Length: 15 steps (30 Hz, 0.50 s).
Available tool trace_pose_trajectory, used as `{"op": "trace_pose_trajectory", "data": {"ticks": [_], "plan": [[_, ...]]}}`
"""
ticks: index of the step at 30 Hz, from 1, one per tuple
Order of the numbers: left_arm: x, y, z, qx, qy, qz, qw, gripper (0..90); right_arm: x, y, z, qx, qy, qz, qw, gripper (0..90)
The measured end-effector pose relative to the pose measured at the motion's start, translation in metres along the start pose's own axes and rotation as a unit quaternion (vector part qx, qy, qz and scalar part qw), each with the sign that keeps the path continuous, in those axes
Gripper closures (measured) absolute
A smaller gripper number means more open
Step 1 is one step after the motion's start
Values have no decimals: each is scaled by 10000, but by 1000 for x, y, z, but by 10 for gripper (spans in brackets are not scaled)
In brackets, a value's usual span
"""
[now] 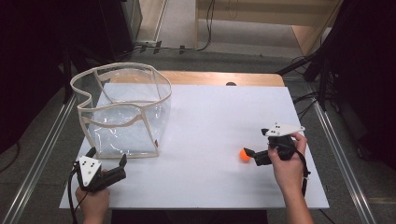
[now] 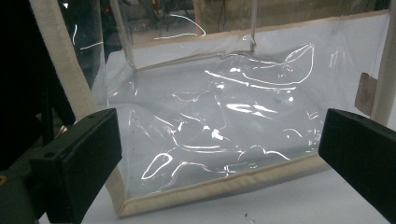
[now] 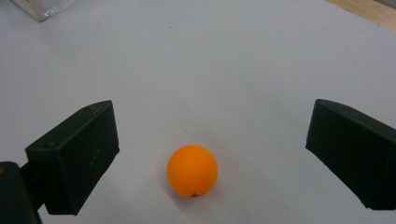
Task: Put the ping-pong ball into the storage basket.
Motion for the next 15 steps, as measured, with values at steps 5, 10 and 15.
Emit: {"op": "trace_pose_trajectory", "data": {"ticks": [5, 10, 15], "plan": [[0, 0, 0, -3, -2, 4, 10000, 0, -4, 1, -2, 95, 143, -20, 9999, 8], [0, 0, 0, 9, 3, -4, 10000, 0, -9, 4, -1, 157, 319, -84, 9993, 8], [0, 0, 0, 8, 2, 2, 10000, 0, -13, 7, 2, 191, 528, -126, 9983, 9]]}}
Point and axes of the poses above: each handheld gripper's, and its own axes: x roughly backward along the jaws, z roughly out of its underside, y roughly to its left, the point moved 10 cm from there along -x, roughly forward along the jaws, and after that the axes turned 1 degree about -x, right-handed, at the moved point
